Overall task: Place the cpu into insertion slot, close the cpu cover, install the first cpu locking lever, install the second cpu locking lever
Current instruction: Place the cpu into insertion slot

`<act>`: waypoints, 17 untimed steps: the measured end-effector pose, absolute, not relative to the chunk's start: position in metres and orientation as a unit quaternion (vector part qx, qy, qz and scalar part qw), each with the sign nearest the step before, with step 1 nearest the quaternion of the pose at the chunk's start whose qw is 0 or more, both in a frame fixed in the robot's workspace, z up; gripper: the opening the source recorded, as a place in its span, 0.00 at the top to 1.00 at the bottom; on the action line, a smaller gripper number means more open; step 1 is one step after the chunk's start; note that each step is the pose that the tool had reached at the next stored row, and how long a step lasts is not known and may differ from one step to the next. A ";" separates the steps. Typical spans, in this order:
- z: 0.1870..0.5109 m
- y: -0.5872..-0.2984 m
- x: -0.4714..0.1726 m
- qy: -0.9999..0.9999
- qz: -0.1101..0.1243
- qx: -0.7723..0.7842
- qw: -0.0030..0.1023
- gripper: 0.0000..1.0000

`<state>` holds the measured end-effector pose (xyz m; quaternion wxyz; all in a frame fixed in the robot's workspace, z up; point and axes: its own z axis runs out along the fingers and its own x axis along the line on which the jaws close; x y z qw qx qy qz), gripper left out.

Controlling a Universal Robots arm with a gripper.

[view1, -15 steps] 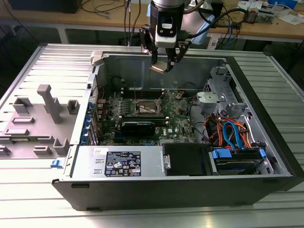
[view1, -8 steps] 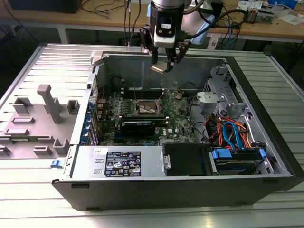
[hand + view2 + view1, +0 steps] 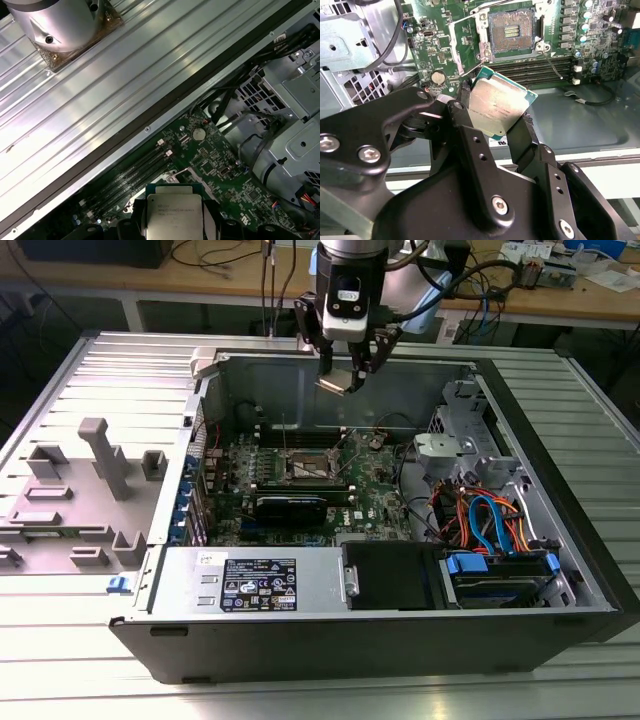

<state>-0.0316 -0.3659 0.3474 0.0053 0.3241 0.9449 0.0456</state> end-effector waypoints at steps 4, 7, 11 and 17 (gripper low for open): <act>0.347 -0.366 -0.032 0.943 0.046 0.330 0.006 0.46; 0.347 -0.366 -0.032 0.942 0.046 0.333 0.006 0.46; 0.347 -0.366 -0.032 0.941 0.045 0.336 0.006 0.46; 0.347 -0.366 -0.033 0.939 0.046 0.341 0.006 0.46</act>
